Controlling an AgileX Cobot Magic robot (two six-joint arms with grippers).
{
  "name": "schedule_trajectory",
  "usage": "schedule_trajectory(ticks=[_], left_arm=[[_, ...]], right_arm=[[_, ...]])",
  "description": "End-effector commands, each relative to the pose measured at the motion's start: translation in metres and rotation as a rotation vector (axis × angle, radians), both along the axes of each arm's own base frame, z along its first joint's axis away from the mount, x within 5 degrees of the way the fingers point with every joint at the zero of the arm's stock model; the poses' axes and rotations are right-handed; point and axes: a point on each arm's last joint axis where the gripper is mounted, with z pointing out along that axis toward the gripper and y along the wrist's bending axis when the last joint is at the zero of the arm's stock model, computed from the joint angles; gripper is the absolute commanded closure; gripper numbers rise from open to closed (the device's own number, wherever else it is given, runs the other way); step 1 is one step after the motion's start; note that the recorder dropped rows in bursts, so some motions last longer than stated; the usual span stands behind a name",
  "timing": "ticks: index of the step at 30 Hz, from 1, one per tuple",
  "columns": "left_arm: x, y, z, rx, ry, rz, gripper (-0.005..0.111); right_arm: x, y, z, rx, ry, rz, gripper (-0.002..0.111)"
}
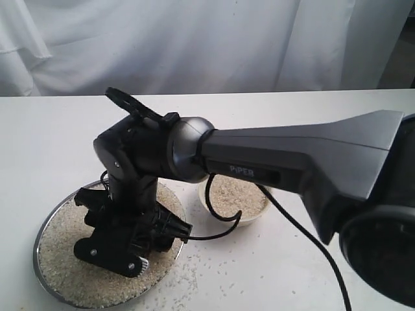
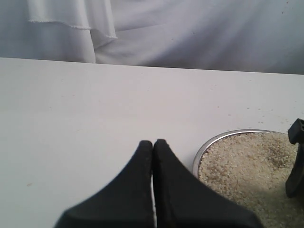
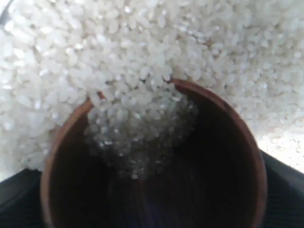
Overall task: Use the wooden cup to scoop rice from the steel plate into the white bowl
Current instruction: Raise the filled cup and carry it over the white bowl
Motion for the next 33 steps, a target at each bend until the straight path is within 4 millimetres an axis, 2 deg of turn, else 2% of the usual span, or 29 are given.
schedule_trajectory(ticks=[1, 4, 10, 20, 24, 28, 31, 33], left_arm=[[0.0, 0.0, -0.001, -0.002, -0.006, 0.002, 0.107], [0.0, 0.0, -0.001, -0.002, -0.006, 0.002, 0.107], [0.0, 0.0, -0.001, -0.002, -0.006, 0.002, 0.107], [0.0, 0.0, -0.001, -0.002, -0.006, 0.002, 0.107], [0.0, 0.0, -0.001, -0.002, -0.006, 0.002, 0.107], [0.0, 0.0, -0.001, -0.002, -0.006, 0.002, 0.107], [0.0, 0.0, -0.001, -0.002, -0.006, 0.002, 0.107], [0.0, 0.0, -0.001, -0.002, -0.006, 0.002, 0.107]], right_arm=[[0.004, -0.005, 0.006, 0.029, 0.169, -0.064, 0.108], [0.007, -0.005, 0.017, 0.057, 0.261, -0.088, 0.108], [0.023, -0.011, 0.035, 0.136, 0.285, -0.146, 0.108], [0.064, -0.043, 0.083, 0.274, 0.211, -0.299, 0.108], [0.077, -0.058, 0.102, 0.289, 0.116, -0.341, 0.108], [0.094, -0.082, 0.113, 0.192, -0.078, -0.455, 0.108], [0.099, -0.095, 0.111, 0.109, -0.199, -0.486, 0.108], [0.103, -0.11, 0.096, 0.004, -0.301, -0.518, 0.108]])
